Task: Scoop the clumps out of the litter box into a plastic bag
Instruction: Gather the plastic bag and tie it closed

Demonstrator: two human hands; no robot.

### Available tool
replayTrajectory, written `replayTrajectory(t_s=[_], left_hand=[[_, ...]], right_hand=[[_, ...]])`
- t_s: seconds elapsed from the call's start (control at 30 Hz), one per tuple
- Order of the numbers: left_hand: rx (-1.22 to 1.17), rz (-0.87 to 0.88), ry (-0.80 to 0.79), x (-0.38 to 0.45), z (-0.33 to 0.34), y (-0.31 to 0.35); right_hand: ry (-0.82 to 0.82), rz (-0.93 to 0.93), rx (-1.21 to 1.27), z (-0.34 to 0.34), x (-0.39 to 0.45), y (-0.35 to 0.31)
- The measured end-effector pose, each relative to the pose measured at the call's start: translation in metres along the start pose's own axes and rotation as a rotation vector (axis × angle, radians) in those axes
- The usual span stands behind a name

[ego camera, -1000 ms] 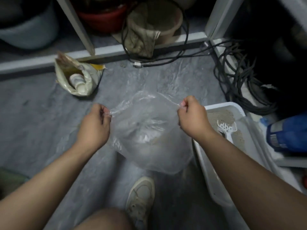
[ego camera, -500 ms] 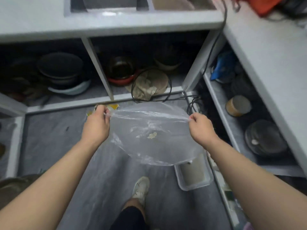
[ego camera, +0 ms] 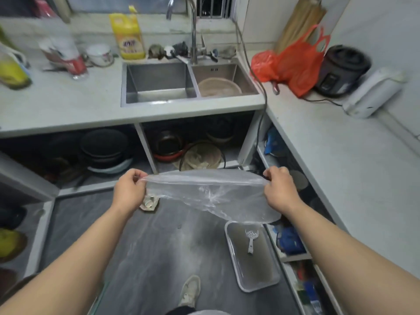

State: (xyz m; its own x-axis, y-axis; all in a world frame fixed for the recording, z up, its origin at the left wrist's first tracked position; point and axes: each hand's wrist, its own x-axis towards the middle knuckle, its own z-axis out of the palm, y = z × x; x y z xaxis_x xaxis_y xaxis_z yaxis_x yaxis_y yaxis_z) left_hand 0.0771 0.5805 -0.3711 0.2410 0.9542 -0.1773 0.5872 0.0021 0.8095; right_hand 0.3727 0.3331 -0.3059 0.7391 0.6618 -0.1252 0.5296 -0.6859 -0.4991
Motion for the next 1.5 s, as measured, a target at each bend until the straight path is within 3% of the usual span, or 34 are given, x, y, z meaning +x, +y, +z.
replayTrajectory(t_s=[0.2,0.4,0.57,0.77,1.03,1.3,1.5], left_hand=[[-0.037,-0.072,0.112,-0.044,-0.016,0.023],[-0.094,-0.170,0.086,-0.095,-0.026,0.041],[-0.194,-0.248,-0.001,-0.125,-0.051,0.040],[-0.567,-0.320,-0.146,-0.139,-0.093,0.034],[-0.956,-0.370,-0.176,-0.149,-0.125,0.028],[-1.009,-0.283,-0.179,-0.152,-0.142,0.019],[-0.773,-0.169,-0.186,-0.145,-0.148,0.015]], right_hand=[[0.030,-0.022,0.011,-0.049,-0.012,0.021],[-0.042,-0.087,0.036,-0.096,-0.034,0.053],[-0.299,0.032,0.478,-0.127,-0.061,0.071],[-0.417,0.152,0.918,-0.150,-0.078,0.066],[-0.467,0.221,1.200,-0.146,-0.086,0.042],[-0.442,0.217,1.346,-0.139,-0.099,0.020],[-0.530,0.156,1.303,-0.155,-0.093,0.022]])
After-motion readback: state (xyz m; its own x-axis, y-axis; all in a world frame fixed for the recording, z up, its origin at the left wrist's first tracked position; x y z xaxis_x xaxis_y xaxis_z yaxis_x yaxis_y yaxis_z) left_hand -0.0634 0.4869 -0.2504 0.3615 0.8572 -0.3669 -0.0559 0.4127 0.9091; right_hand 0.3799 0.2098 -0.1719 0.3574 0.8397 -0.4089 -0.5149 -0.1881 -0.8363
